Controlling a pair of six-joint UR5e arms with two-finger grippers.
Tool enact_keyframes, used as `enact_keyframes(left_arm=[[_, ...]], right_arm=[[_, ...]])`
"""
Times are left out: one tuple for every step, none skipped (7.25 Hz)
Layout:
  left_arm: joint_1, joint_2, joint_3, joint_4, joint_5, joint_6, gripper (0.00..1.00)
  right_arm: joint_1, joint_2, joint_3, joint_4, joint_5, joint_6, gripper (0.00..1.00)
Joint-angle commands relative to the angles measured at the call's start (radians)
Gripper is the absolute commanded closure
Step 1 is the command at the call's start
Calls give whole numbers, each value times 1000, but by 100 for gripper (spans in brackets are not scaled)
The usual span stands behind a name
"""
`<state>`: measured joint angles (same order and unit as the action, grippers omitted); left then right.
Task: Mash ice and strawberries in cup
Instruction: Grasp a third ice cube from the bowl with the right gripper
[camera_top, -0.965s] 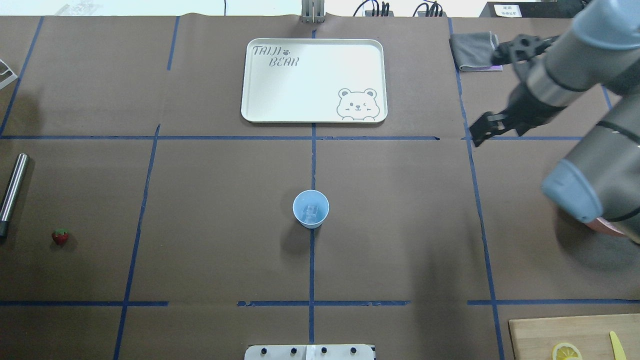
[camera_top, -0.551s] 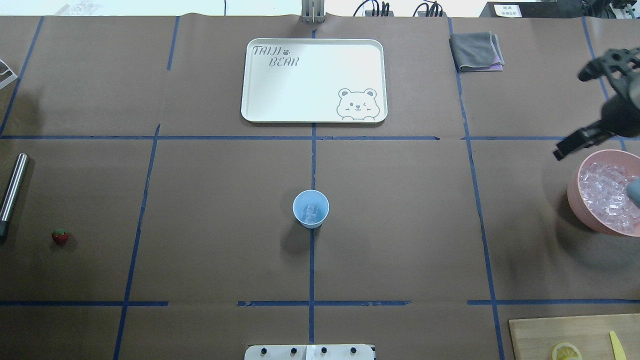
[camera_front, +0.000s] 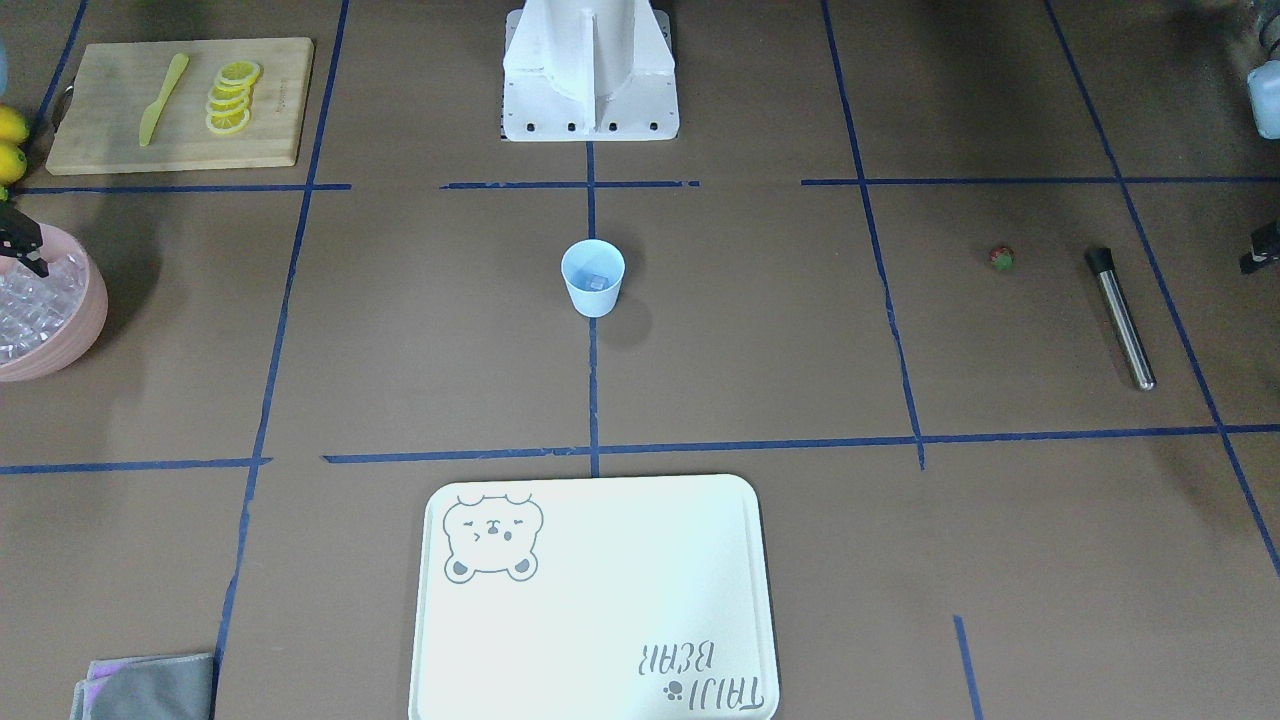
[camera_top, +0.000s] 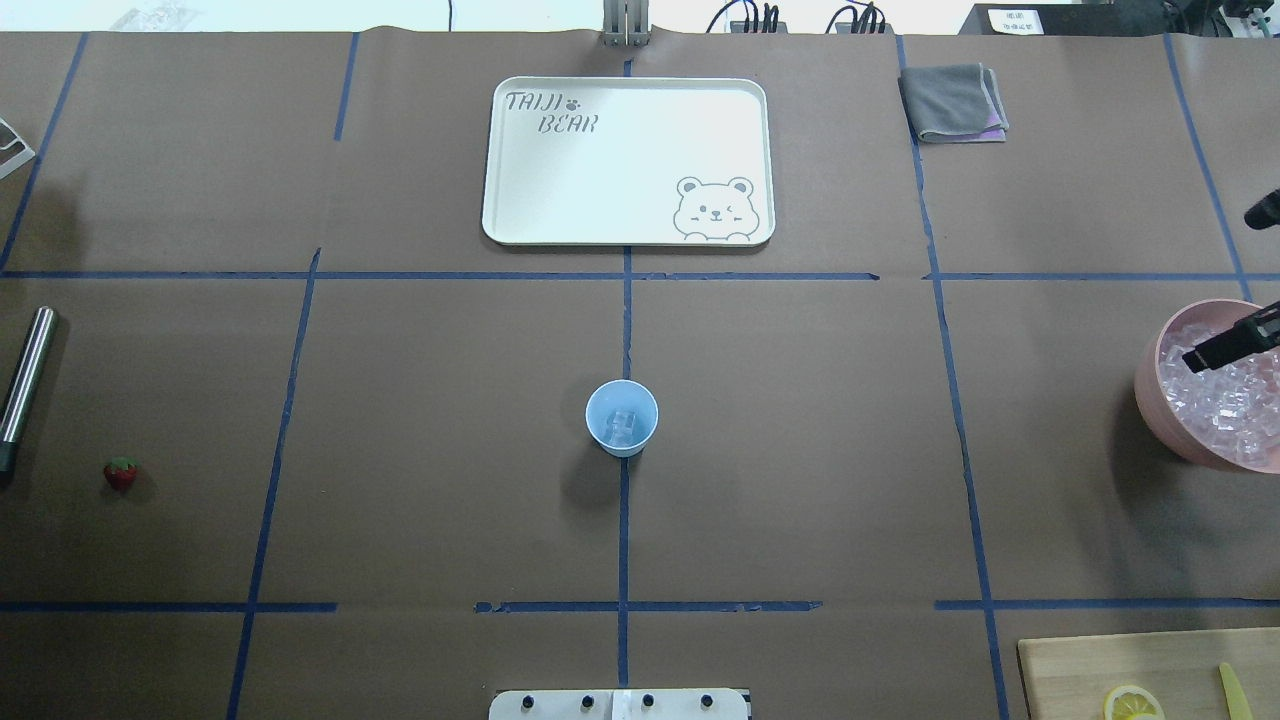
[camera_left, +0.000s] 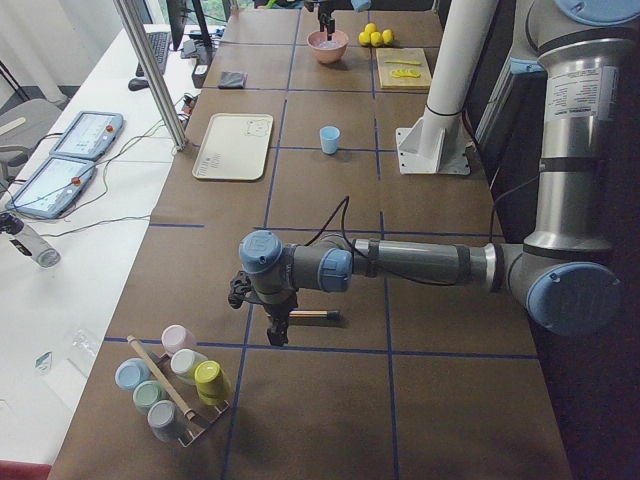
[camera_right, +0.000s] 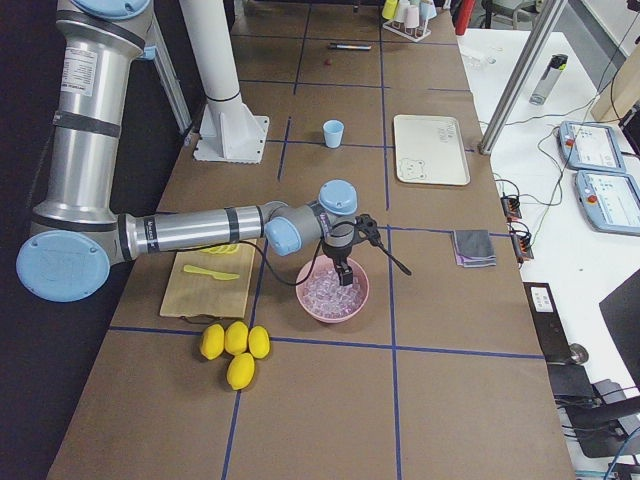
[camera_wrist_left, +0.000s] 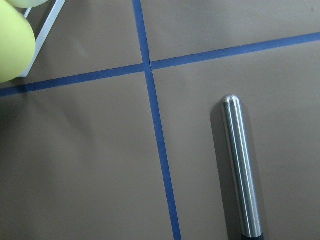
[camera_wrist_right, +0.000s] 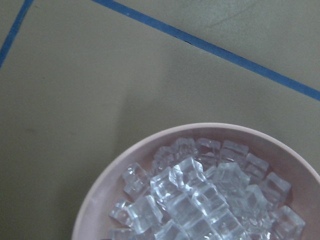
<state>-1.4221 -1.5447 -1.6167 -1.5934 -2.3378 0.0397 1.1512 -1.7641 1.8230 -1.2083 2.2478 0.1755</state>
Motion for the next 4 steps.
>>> enact_keyframes(left_arm=[[0,0,0,0,0,0,0],[0,0,0,0,0,0,0],[0,0,0,0,0,0,0],[0,0,0,0,0,0,0]], right_arm=[[-1,-5,-39,32,-25,5,14],[-1,-5,-37,29,-20,10,18],[-2,-5,-36,26,-16,12,18],[-10,-5,-36,23,-14,15,19]])
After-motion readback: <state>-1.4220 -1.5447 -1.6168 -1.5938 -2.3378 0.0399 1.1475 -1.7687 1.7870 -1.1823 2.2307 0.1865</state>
